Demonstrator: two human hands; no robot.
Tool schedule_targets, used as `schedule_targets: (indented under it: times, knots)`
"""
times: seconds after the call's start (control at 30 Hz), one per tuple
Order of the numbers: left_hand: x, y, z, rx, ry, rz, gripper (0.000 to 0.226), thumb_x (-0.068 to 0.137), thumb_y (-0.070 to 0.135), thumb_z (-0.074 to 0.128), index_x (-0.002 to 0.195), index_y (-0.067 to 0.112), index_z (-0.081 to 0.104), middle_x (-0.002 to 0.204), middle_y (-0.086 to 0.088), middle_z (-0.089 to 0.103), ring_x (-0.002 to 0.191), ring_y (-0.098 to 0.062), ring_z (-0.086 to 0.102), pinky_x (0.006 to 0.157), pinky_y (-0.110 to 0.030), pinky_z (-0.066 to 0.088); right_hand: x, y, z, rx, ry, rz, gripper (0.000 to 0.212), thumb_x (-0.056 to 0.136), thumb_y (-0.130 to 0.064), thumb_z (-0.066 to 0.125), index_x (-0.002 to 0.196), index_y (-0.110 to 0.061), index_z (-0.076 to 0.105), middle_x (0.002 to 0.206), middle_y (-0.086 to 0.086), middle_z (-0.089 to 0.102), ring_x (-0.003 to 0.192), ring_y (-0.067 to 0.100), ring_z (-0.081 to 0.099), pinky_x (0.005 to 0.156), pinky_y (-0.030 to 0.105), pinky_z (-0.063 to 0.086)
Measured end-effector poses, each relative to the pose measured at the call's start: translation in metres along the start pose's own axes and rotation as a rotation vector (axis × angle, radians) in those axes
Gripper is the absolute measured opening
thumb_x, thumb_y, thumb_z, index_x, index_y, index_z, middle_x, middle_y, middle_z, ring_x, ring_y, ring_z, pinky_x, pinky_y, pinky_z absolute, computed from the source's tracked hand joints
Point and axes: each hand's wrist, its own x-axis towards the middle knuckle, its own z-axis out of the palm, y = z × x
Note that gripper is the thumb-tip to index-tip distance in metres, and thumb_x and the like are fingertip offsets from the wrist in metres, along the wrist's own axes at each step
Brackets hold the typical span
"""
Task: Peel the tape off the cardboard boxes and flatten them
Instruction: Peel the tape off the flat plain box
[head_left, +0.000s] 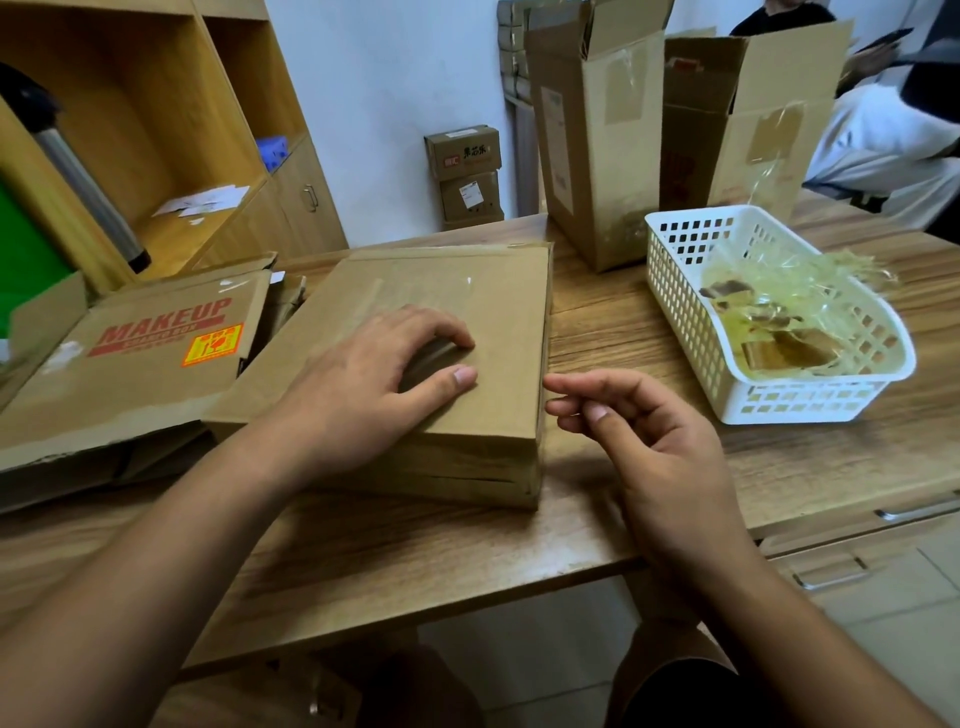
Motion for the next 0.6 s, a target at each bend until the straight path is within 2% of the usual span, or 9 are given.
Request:
schedule_targets:
  times: [0.23,0.37,0.6]
  knots:
    - [-0.0006,0.0016,0.0003,0.013,0.006,-0.001,0.049,0.085,0.075,0.036,0.124,0.048,0.050,0.131,0.027,0.050,0.124,-0.003,0.046,0.100,-0.049,0.046,-0.0006,0.0018,-0.0031,-0.017,-0.029,-0.013,0.026,0.101,0.008,0.046,0.103,-0.005,0.068,0.103,0.008,0.076,0.092,0.019,0.072,0.084,0.024,0.055]
    - [-0.0002,0.0010,0.0004,0.008,0.002,0.002,0.049,0.085,0.075,0.037,0.124,0.049,0.050,0.132,0.026,0.051,0.124,-0.004,0.047,0.100,-0.050,0.046,-0.0038,0.0001,-0.0024,-0.066,-0.072,-0.029,0.027,0.100,0.008,0.047,0.101,-0.008,0.069,0.092,0.007,0.075,0.087,0.014,0.071,0.081,0.021,0.053]
    - [-0.0014,0.0031,-0.0002,0.024,0.009,-0.003,0.050,0.085,0.074,0.036,0.124,0.048,0.051,0.133,0.026,0.051,0.125,-0.002,0.045,0.101,-0.047,0.044,-0.0002,0.0021,-0.0017,0.006,-0.029,-0.008,0.023,0.100,0.007,0.047,0.108,-0.004,0.065,0.110,0.008,0.074,0.100,0.021,0.071,0.086,0.026,0.055]
